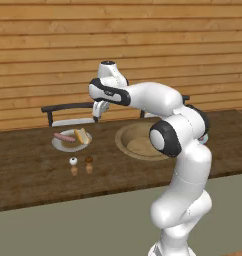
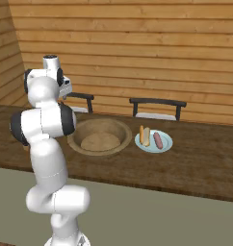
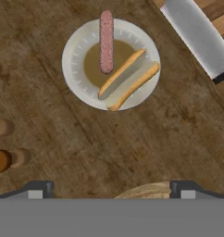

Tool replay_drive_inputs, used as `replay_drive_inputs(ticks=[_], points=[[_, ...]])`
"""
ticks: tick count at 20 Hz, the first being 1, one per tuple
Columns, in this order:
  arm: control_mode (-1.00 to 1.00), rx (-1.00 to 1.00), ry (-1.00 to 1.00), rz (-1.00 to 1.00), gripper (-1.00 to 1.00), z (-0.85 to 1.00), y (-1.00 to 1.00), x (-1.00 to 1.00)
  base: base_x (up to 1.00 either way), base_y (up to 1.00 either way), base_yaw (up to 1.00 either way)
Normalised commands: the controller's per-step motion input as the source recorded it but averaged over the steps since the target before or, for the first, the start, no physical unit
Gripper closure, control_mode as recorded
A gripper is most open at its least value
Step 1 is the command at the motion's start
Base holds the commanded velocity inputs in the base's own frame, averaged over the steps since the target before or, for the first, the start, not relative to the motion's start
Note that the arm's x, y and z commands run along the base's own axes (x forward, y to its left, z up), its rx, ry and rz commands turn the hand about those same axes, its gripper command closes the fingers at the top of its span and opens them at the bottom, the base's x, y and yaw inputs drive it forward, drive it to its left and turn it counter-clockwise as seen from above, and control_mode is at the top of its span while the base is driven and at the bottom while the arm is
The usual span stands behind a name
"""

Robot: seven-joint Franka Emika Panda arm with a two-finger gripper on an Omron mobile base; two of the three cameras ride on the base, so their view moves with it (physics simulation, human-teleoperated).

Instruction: Place one bun and one sausage from the bowl on each plate.

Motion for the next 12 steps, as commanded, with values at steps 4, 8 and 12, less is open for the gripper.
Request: replay_drive_inputs(ticks=[4, 8, 12], points=[[-1.00, 0.00, -0.05, -0.02, -1.00, 0.45, -0.61, -0.60, 0.00, 0.00, 0.00], [-1.00, 0.00, 0.00, -0.07, -1.00, 0.18, -0.74, -0.45, 0.00, 0.00, 0.00], [-1.00, 0.00, -0.01, -0.17, -1.00, 0.27, -0.84, -0.61, 0.00, 0.00, 0.00]])
